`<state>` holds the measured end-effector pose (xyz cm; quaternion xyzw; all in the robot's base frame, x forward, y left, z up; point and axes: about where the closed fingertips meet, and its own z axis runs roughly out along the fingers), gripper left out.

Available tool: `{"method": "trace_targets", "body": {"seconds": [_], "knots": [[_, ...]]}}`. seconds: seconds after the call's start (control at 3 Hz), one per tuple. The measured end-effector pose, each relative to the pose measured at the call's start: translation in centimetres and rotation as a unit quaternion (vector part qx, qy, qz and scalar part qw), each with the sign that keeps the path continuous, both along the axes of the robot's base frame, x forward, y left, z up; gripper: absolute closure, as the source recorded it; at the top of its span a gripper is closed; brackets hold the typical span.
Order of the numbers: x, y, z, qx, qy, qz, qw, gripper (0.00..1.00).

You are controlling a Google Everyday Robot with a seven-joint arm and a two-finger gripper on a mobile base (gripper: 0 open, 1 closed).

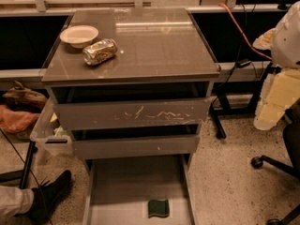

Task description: Pick sponge from bottom drawer and place on counter

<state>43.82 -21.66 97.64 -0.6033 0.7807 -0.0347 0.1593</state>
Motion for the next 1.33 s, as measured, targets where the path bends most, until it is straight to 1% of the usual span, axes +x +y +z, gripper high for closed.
{"method": "trace_targets", "body": {"seconds": [0.33, 0.67, 1.0, 1.33], "knots": [[0.0, 0.0, 0.0, 0.000, 0.000, 0.000, 1.0000, 0.00], [0.3, 1.0, -2.6, 0.027, 0.003, 0.003, 0.9996, 0.00], [0.9, 4.5, -12.4, 0.092, 0.019, 0.018, 0.9954, 0.00], [0.9, 4.5, -12.5, 0.092, 0.019, 0.018, 0.9954, 0.00]]}}
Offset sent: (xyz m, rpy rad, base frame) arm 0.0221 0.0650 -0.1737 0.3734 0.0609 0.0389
